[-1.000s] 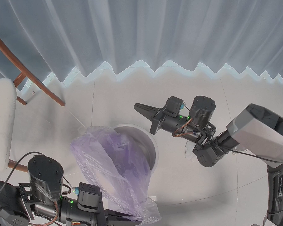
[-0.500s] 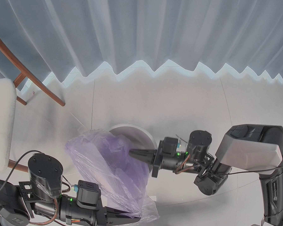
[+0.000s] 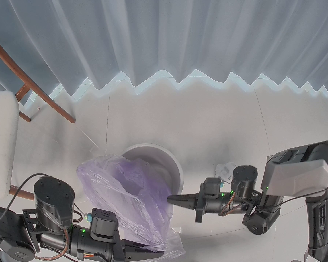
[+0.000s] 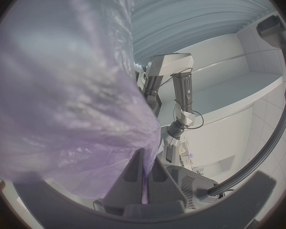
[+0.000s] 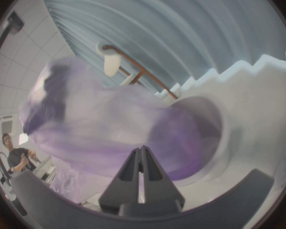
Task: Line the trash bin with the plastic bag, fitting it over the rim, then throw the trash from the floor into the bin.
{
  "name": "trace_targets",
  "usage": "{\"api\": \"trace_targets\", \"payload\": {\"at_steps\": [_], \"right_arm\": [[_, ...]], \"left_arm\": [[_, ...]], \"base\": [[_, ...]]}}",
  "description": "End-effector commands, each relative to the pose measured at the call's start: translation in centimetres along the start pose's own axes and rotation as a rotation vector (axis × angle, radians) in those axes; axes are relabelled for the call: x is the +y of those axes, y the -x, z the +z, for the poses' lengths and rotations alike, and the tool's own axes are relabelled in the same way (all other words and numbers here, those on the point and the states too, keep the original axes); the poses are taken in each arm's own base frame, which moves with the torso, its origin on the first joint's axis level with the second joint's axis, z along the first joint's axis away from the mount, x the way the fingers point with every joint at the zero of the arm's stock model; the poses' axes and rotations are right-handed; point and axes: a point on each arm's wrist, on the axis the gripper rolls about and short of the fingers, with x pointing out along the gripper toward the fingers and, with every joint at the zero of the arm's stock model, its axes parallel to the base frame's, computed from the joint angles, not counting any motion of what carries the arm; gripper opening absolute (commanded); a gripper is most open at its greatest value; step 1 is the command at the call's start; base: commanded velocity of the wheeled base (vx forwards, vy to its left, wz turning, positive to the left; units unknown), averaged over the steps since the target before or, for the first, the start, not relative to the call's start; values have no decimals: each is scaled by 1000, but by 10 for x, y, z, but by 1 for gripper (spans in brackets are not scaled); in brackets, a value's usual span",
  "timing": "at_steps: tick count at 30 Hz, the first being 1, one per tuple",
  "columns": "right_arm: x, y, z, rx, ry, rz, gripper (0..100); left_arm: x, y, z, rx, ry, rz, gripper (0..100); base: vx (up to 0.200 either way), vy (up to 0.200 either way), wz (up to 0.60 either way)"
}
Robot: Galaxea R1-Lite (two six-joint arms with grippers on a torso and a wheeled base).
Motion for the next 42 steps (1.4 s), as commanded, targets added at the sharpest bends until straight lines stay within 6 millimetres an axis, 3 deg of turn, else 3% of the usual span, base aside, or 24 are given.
{"api": "trace_targets", "payload": {"at_steps": [1, 5, 7, 8, 10, 14, 18, 21, 27, 35, 42], "right_arm": [[-29, 34, 47, -150, 26, -114, 0], [-46, 59, 59, -188, 84, -197, 0], [-48, 62, 61, -193, 88, -206, 0], [-48, 71, 68, -209, 98, -228, 0], [-51, 78, 70, -215, 95, -254, 0], [-60, 87, 78, -230, 85, -329, 0], [-66, 83, 86, -245, 101, -333, 0], [-65, 67, 91, -257, 141, -299, 0], [-59, 36, 104, -277, 197, -223, 0], [-49, -5, 125, -272, 214, -135, 0], [-54, -42, 117, -250, 242, -86, 0]], "left_arm": [[-1, -4, 12, 16, 9, -5, 0], [-4, -7, 37, 61, 36, 9, 0], [-4, -8, 44, 64, 37, 12, 0], [-5, -7, 61, 82, 40, 32, 0], [-7, -3, 73, 109, 35, 54, 0], [-7, 9, 84, 216, 2, 153, 0], [-4, 28, 88, 382, -87, 201, 0], [6, 37, 85, 523, -239, 159, 0], [37, 45, 82, 645, -467, 113, 0], [24, 42, 79, 720, -602, -3, 0], [16, 36, 73, 779, -684, -86, 0]], "base": [[0, 0, 0], [0, 0, 0], [0, 0, 0], [0, 0, 0], [0, 0, 0], [0, 0, 0], [0, 0, 0], [0, 0, 0], [0, 0, 0], [0, 0, 0], [0, 0, 0]]}}
